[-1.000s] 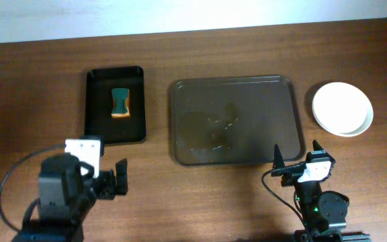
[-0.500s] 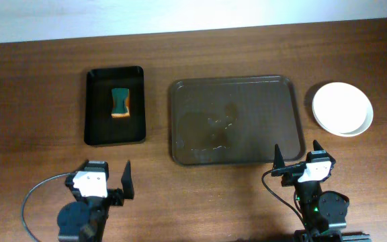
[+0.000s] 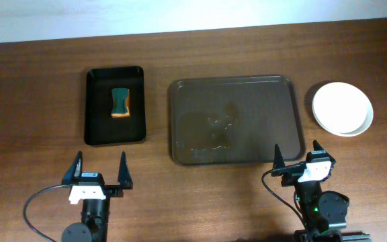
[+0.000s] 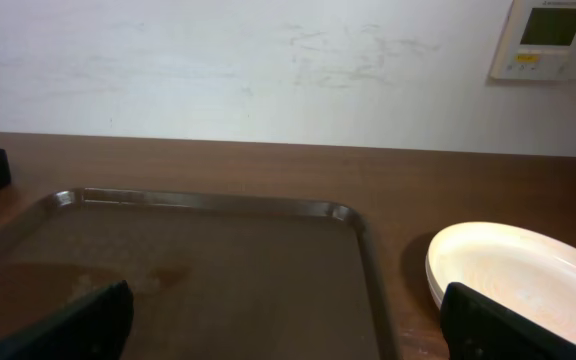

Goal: Clean dirty plates on tray and stack at the side

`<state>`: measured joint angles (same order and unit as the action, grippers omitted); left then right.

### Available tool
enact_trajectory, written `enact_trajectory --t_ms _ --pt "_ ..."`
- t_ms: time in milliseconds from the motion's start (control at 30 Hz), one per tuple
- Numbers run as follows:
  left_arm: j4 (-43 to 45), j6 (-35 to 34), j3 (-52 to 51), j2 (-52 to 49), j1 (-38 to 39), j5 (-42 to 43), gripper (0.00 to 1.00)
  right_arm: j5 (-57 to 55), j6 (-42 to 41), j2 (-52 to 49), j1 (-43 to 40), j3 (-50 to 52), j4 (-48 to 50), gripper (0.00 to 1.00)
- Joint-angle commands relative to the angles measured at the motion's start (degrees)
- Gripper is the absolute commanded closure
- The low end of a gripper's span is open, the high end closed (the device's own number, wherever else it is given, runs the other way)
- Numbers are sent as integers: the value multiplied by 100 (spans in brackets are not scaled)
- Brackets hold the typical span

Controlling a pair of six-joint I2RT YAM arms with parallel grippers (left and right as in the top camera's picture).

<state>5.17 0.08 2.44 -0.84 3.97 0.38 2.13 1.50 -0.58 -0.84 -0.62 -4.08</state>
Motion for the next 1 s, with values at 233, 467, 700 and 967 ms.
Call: enact_trajectory --t_ms 233,467,700,967 --pt "901 393 -197 57 -116 -173 0 -68 -22 39 -31 31 -26 2" --pt "-951 479 -197 57 -116 -577 0 -70 -22 39 -31 31 -26 2" --pt "-1008 474 -192 57 -525 -57 0 -68 -22 39 -31 31 -26 2" --pt "-1008 472 -192 57 -525 -129 0 -68 -22 39 -31 31 -26 1"
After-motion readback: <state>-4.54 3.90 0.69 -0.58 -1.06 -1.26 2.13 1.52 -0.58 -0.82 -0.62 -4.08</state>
